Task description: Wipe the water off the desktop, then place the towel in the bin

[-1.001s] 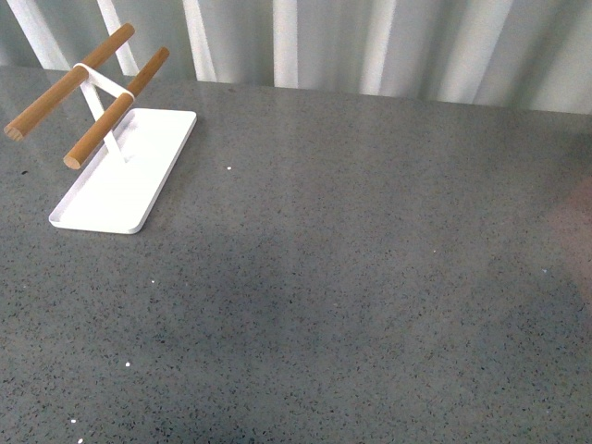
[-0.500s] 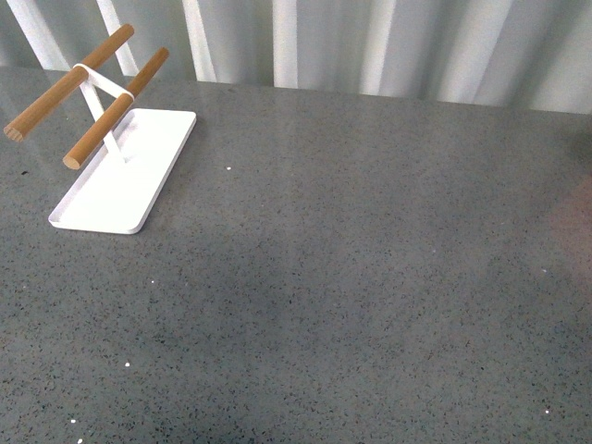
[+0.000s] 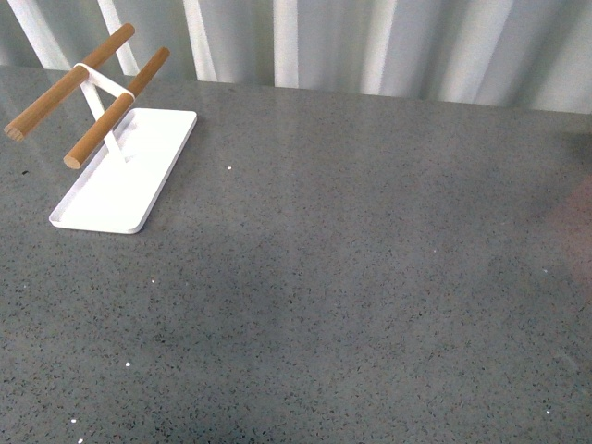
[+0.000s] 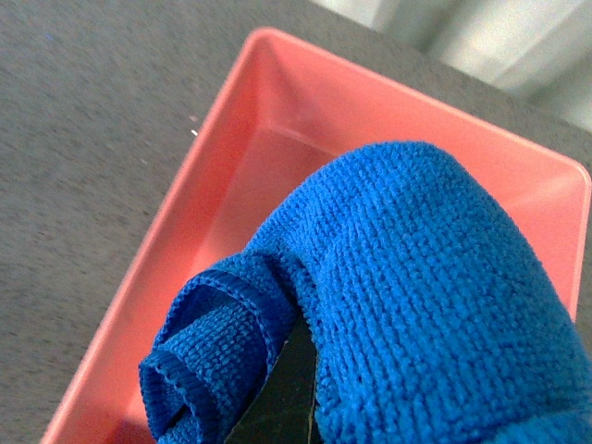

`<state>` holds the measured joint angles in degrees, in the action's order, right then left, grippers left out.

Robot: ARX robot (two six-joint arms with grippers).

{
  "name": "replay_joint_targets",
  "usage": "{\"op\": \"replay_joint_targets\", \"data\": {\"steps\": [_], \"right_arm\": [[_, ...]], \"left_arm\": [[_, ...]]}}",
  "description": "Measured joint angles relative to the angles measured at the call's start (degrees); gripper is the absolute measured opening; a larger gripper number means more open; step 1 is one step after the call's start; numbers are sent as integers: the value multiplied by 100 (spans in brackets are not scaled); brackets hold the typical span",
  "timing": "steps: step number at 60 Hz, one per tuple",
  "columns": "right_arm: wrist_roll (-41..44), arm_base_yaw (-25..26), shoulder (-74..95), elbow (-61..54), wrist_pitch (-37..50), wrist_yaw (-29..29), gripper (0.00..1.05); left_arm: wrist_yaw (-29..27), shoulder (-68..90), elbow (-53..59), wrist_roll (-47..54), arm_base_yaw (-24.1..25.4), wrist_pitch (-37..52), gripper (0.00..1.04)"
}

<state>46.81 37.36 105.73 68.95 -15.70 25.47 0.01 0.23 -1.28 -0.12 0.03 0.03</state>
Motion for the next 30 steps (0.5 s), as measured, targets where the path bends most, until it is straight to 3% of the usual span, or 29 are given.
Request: {"op": "replay_joint_targets", "data": {"steps": [13, 22, 30], "right_arm": [[361, 107, 544, 162, -332, -527, 5], [1051, 77, 780, 407, -483, -1154, 29], [1296, 74, 901, 667, -577, -1309, 48]], "left_arm": [[0, 0, 0, 0, 0, 0, 98], [0, 0, 0, 0, 0, 0, 98], [0, 0, 0, 0, 0, 0, 98]]}}
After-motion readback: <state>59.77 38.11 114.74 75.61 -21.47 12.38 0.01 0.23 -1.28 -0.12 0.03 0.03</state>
